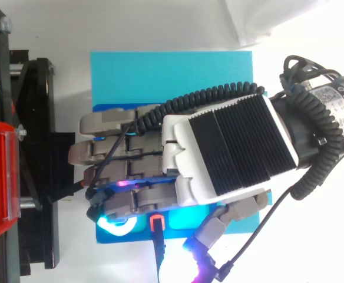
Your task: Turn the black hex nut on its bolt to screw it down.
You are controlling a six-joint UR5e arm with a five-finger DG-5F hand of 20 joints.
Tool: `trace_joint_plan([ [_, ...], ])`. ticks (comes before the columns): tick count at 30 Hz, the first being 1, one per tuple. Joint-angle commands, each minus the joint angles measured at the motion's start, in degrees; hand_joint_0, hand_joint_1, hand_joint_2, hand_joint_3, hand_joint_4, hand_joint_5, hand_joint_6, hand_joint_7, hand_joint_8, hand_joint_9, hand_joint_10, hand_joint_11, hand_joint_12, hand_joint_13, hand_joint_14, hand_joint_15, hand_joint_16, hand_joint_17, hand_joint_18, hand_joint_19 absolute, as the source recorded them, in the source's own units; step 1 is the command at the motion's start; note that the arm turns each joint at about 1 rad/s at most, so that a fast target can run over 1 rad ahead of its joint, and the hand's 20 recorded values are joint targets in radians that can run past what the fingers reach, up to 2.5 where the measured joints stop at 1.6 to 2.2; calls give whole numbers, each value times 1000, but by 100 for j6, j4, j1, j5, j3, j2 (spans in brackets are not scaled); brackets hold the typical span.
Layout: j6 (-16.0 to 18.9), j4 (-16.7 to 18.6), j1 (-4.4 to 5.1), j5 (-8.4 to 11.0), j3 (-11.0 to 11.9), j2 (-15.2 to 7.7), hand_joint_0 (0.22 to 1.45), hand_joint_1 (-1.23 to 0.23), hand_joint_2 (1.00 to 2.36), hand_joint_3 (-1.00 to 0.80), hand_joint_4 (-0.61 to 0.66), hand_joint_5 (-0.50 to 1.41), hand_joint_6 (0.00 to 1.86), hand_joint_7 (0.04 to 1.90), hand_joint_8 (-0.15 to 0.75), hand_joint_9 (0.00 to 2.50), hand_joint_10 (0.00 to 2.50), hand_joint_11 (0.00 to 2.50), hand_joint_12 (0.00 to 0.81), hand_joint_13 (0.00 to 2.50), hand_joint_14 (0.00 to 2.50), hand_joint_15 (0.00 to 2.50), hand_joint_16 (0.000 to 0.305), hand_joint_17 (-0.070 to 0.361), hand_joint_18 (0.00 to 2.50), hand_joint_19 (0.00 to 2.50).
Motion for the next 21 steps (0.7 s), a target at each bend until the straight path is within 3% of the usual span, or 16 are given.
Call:
trace_joint_plan([
  [1, -26, -3, -35, -94, 0, -1, 492, -346, 1000, -500, 244, -165, 616, 962, 317, 491, 10, 421, 347, 401, 5, 154, 41, 93, 122, 132],
  [21, -149, -47, -210, -349, -9, -1, 493, -342, 1000, -500, 241, -166, 625, 955, 315, 490, 10, 428, 345, 400, 5, 151, 41, 93, 117, 137],
])
